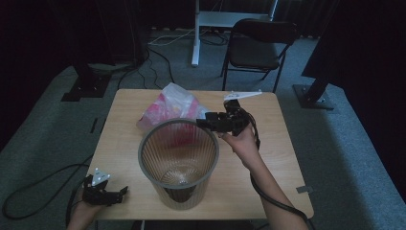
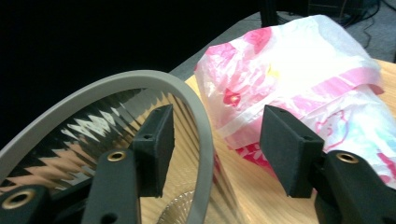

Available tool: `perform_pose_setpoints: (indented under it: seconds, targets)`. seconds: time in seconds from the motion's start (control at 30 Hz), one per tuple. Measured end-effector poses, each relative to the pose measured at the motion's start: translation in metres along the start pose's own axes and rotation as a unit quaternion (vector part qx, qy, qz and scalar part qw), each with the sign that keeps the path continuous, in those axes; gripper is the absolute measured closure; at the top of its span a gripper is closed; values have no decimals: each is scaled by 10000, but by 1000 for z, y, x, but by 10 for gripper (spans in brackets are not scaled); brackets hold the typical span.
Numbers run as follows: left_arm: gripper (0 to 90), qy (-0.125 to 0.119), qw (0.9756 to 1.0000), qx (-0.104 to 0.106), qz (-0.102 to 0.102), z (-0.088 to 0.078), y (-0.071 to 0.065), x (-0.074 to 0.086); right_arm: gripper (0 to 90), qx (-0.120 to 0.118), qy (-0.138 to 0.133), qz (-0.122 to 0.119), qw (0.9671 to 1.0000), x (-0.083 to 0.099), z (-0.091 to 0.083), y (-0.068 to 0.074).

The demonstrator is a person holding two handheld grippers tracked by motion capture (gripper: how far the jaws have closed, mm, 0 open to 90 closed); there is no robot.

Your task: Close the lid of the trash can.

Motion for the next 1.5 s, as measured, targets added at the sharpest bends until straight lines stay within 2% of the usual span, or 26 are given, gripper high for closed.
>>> perform_pose_setpoints:
  seconds: [0.07, 0.13, 0.17, 0.2, 0.23, 0.3, 0.57, 0.63, 0.87, 1.03, 1.3, 1.5]
  targets:
    - [1, -1, 10000, -3, -1, 0, 0, 0, 369, 41, -33, -19, 10000, 0, -1, 0]
    - [1, -3, 10000, -5, -4, 0, 0, 0, 233, 167, -45, -13, 9998, 0, -1, 2]
    - [1, -2, 10000, -5, -4, 0, 0, 0, 163, 94, -15, -67, 9999, 0, -1, 3]
    - [1, -2, 10000, -5, -4, 0, 0, 0, 134, 43, 1, -70, 10000, 1, 0, 3]
    - [1, -5, 10000, -7, -6, 0, 0, 0, 126, 91, 38, -102, 9999, 2, 0, 4]
    - [1, -4, 10000, -6, -8, 0, 0, 0, 124, 261, 42, -182, 9995, 2, 0, 6]
    - [1, -5, 10000, -8, -6, 0, 0, 0, 123, 391, -48, -225, 9990, 5, -5, 6]
    - [1, -4, 10000, -7, -8, 0, 0, 0, 123, 361, -117, -228, 9990, 7, -8, 5]
    - [1, -4, 10000, -7, -6, 0, 0, 0, 124, 427, -317, -162, 9985, 13, -19, 0]
    - [1, -5, 10000, -8, -10, 0, 0, 0, 125, 556, -448, -100, 9974, 20, -26, -6]
    - [1, -6, 10000, -8, -9, 0, 0, 0, 126, 666, -520, 64, 9964, 30, -36, -17]
    - [1, -5, 10000, -9, -6, 0, 0, 0, 126, 784, -551, 95, 9953, 40, -43, -23]
Point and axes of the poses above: each handheld gripper's, and its own axes: z roughly forward along the jaws, x roughly out of its underside, y roughly to its left, the point moved 2 cm from there along z, roughly forward along the jaws, and after that the axes turned 9 degrees about x, right-handed, at the moved point
